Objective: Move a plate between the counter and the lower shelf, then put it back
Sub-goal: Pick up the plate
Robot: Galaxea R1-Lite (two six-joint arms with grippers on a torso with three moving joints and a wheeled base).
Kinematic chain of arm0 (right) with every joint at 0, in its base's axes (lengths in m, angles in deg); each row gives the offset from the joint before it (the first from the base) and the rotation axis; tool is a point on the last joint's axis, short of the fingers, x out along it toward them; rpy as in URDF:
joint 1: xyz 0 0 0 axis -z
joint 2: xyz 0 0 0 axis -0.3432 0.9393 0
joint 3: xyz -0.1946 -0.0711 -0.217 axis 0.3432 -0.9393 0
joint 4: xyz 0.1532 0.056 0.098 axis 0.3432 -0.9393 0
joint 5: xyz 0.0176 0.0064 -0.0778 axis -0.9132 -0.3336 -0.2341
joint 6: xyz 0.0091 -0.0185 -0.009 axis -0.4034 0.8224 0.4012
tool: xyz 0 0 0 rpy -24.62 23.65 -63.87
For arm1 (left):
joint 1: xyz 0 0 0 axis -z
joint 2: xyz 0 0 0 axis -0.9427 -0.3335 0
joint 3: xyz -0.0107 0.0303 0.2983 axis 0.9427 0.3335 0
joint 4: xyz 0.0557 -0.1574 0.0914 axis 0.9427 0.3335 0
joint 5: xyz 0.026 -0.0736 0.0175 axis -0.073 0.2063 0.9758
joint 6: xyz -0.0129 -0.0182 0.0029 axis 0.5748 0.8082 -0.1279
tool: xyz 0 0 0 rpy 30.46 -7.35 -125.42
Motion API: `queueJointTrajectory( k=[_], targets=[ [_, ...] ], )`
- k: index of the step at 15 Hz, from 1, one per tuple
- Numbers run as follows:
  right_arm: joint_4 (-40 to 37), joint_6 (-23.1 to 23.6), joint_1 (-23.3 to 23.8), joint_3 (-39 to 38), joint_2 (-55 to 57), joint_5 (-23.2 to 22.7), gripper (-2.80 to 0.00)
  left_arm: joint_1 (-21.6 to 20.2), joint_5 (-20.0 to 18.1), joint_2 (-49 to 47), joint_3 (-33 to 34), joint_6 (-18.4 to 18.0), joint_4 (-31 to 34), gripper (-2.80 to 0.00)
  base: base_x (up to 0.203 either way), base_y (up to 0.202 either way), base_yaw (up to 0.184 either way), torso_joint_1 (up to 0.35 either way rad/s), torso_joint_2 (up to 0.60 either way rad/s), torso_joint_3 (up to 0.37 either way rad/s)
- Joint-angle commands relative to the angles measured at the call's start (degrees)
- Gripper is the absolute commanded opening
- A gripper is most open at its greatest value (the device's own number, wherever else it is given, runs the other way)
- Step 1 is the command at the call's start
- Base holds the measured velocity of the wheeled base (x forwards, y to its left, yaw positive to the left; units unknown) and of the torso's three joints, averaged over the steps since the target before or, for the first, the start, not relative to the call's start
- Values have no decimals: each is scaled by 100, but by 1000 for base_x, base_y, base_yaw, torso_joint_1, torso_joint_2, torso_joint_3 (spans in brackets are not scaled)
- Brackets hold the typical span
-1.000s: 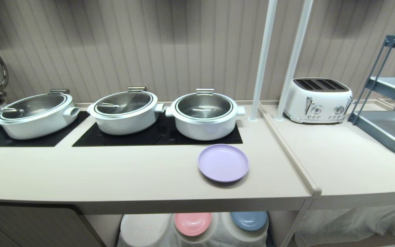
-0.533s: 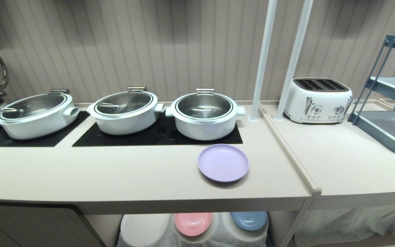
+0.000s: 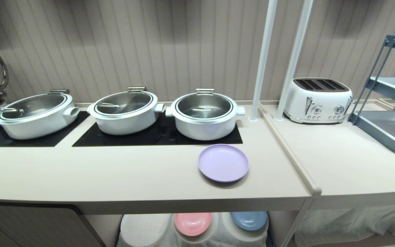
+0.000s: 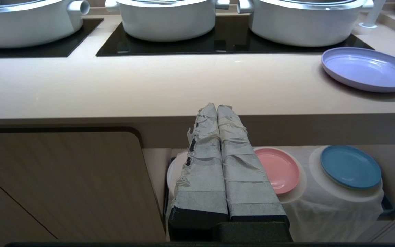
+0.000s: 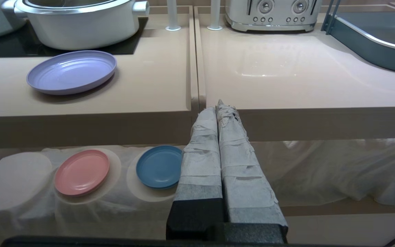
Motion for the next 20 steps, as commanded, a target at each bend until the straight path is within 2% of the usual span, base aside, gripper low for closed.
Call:
queueJointTrajectory(
  k=[1,7,20],
  targets=[
    [1,-3,-3,0,0,-7,-280,0,1,2,0,5,0,-280,0,0,0,0,0,0],
    [1,6,-3,0,0,-8,-280,0,1,2,0,5,0,-280,1,10,1,0,0,0],
    [1,-12,-3,0,0,2,-280,0,-7,2,0,5,0,-280,0,175,-2,2,3,3]
  ],
)
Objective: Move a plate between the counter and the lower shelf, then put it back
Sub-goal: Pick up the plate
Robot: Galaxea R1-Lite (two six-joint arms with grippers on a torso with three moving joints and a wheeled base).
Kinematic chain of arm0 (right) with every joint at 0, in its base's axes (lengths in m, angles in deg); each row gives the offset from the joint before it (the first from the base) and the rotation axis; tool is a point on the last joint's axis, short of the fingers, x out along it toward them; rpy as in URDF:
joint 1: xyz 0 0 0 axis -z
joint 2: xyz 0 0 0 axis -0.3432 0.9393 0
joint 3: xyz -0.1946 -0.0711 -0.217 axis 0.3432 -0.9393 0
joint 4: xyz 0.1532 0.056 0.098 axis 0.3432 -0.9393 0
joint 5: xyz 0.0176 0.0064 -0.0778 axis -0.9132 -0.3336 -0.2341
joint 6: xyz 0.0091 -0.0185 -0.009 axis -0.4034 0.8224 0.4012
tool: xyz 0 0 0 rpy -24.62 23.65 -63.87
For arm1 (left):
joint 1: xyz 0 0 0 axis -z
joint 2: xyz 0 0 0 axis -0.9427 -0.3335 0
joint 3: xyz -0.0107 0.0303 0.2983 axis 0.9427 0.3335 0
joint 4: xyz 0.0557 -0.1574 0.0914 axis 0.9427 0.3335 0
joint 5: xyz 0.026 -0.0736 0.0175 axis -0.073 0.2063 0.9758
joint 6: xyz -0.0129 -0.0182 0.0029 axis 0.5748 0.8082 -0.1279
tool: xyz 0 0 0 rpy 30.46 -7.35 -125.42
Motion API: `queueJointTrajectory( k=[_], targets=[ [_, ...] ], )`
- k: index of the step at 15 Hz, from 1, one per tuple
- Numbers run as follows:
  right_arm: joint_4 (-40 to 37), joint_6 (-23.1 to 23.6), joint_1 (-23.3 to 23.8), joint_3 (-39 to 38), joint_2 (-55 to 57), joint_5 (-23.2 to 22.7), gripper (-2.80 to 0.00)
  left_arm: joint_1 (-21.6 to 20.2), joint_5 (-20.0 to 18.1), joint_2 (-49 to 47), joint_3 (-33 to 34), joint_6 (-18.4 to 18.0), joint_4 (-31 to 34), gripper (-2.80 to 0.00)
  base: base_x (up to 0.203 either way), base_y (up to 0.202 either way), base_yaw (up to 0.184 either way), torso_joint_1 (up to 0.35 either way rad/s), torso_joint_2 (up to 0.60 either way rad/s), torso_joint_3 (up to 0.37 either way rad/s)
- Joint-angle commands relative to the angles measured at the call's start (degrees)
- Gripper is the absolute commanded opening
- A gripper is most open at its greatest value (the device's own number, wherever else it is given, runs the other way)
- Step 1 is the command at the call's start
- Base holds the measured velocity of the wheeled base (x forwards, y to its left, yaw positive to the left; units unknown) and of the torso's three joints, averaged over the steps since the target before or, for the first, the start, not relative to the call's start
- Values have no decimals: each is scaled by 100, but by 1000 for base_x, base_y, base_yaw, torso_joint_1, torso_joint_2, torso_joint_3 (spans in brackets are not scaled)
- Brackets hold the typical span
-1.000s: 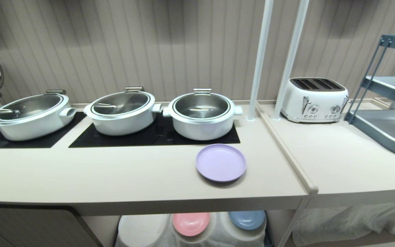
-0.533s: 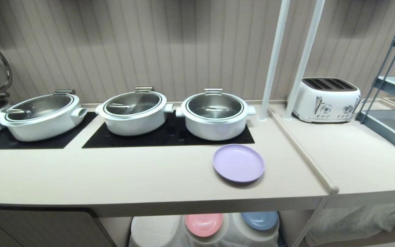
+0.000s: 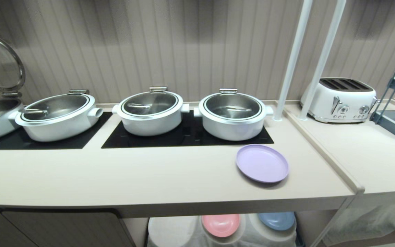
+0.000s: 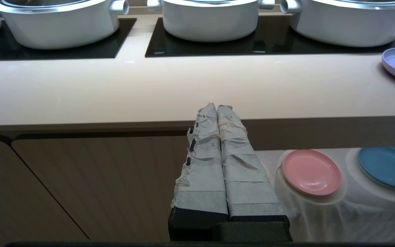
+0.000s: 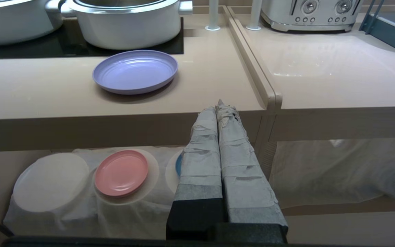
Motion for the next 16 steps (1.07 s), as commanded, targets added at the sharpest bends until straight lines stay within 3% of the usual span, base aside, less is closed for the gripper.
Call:
queueJointTrajectory(
  k=[1,12,16],
  targets=[
    [-1,-6,-1,0,0,5,-280,0,-5,2,0,0,0,-280,0,0,0,0,0,0],
    [-35,284,6,37,0,-57,-280,0,-5,2,0,0,0,-280,3,0,2,1,0,0],
    [-494,245,-7,648,352,-60,-280,0,-5,2,0,0,0,-280,0,0,0,0,0,0]
  ],
)
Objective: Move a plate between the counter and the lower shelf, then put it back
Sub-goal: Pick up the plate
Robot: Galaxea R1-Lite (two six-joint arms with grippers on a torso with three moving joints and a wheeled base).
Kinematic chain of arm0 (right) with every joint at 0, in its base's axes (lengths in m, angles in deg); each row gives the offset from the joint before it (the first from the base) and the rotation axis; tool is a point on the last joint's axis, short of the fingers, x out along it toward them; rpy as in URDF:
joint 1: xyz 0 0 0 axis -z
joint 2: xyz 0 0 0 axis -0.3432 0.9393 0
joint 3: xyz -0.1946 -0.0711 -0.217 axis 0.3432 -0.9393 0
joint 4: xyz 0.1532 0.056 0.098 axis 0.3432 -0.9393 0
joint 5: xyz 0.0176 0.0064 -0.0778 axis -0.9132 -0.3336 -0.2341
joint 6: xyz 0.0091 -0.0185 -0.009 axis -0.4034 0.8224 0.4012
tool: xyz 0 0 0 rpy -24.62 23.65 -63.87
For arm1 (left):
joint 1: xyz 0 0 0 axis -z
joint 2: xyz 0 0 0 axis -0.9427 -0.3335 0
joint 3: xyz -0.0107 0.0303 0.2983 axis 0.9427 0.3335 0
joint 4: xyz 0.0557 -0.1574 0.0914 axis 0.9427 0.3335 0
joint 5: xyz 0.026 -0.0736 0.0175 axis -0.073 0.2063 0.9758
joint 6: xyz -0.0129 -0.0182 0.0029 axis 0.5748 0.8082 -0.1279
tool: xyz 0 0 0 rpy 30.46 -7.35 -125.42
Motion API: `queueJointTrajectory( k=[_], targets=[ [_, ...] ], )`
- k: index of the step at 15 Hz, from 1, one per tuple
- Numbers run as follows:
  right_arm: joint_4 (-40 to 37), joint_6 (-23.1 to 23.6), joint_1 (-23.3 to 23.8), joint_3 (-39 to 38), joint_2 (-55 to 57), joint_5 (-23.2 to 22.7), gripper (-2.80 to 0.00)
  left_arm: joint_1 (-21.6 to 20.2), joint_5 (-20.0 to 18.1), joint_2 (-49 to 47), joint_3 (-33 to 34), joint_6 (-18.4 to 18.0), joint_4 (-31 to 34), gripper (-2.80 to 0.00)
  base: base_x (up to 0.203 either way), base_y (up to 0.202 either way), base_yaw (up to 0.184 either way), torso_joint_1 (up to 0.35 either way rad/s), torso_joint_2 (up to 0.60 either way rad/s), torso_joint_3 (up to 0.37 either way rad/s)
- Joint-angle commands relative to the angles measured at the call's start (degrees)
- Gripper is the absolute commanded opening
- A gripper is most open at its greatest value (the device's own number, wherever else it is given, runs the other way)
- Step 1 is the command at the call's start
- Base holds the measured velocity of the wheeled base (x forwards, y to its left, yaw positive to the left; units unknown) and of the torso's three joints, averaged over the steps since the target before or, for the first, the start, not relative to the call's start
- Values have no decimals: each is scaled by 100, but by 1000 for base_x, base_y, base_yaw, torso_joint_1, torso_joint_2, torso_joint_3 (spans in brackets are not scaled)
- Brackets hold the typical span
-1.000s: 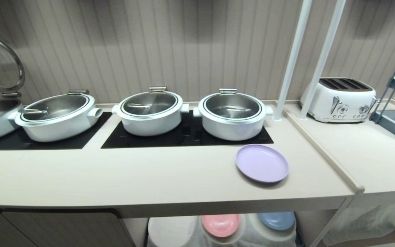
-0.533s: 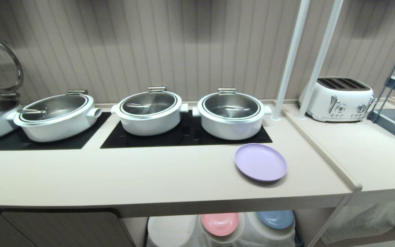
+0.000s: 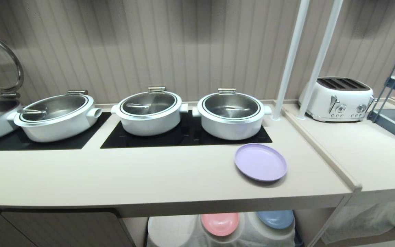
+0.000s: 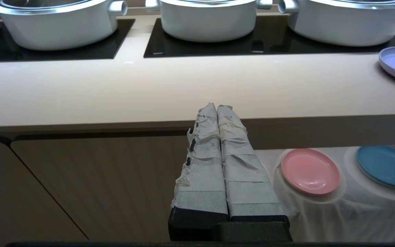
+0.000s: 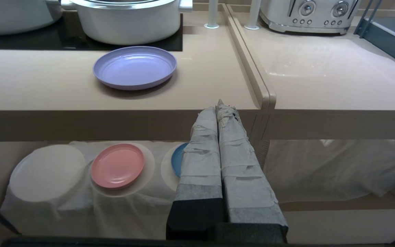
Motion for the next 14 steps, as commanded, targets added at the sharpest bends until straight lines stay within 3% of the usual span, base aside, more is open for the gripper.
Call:
queueJointTrajectory(
  k=[1,4,9,14],
  targets=[
    [-74,-12,-10,368,489,1,-280,0,0,2,0,0,0,-280,0,0,0,0,0,0],
    [-31,-115,-73,940,1633,-28,-280,0,0,2,0,0,0,-280,0,0,0,0,0,0],
    [351,-673,-108,2318,3771,-132,-280,0,0,2,0,0,0,-280,0,0,0,0,0,0],
    [433,-714,-117,3647,5915,-152,-280,0,0,2,0,0,0,-280,0,0,0,0,0,0]
  ],
)
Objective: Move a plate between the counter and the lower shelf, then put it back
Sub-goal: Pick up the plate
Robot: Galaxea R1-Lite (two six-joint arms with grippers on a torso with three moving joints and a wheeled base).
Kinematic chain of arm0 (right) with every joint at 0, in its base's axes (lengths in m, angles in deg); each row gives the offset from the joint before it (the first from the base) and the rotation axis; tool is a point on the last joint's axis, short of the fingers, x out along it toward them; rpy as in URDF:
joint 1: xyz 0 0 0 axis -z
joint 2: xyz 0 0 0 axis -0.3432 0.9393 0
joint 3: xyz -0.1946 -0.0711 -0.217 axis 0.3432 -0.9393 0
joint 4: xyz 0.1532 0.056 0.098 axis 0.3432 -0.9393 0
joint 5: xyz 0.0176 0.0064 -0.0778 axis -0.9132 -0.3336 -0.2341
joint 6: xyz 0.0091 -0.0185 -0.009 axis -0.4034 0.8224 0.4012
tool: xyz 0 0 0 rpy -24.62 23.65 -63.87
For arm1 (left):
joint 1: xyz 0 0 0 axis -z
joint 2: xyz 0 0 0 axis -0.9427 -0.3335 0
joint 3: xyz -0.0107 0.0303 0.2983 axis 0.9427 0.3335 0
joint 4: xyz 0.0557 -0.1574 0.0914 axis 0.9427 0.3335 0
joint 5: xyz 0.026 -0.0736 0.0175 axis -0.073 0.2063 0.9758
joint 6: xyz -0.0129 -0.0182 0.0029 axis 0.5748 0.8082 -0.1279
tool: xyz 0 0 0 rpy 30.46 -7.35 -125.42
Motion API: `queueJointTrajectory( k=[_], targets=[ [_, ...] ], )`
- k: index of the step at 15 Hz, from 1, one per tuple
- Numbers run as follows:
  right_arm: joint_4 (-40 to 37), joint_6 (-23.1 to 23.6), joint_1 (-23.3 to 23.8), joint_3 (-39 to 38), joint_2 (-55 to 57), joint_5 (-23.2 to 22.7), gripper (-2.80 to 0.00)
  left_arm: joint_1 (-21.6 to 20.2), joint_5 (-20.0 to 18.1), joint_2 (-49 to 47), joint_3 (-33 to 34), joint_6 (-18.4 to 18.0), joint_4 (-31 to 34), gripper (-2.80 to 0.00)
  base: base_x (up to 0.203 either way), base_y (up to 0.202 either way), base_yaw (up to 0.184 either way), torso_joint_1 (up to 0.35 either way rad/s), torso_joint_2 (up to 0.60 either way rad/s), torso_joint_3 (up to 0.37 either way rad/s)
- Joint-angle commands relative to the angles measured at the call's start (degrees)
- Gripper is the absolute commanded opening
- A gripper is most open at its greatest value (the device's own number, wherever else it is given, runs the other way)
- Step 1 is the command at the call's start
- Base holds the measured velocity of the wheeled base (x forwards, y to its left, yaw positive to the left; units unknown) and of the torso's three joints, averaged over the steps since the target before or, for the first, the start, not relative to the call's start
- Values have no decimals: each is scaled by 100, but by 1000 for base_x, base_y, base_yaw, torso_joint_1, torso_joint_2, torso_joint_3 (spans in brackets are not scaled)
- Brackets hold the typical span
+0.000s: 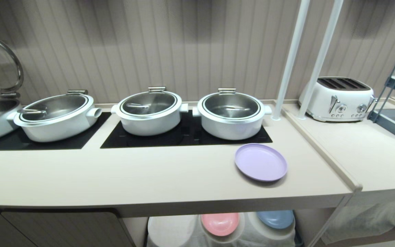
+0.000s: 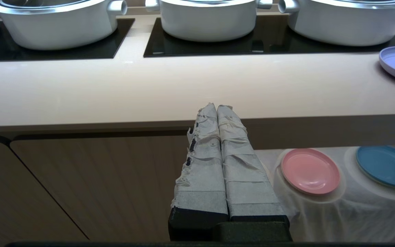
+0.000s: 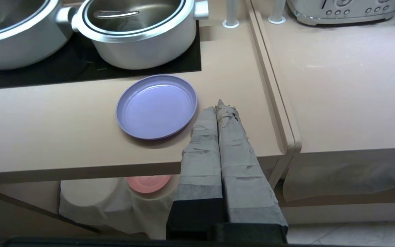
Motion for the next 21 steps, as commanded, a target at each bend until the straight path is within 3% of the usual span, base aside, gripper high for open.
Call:
queueJointTrajectory(
  k=[1,9,15,19,21],
  targets=[
    [-19,27,-30,470,1260,-5,-280,0,0,2,0,0,0,-280,0,0,0,0,0,0],
    [-269,23,-493,2294,3723,-34,-280,0,0,2,0,0,0,-280,0,0,0,0,0,0],
    [-2221,10,-683,4248,5177,-39,-280,0,0,2,0,0,0,-280,0,0,0,0,0,0],
    [-3268,-63,-730,4647,5934,-36,-280,0,0,2,0,0,0,-280,0,0,0,0,0,0],
    [-3381,-391,-722,4666,6278,-14,-280,0,0,2,0,0,0,-280,0,0,0,0,0,0]
  ],
)
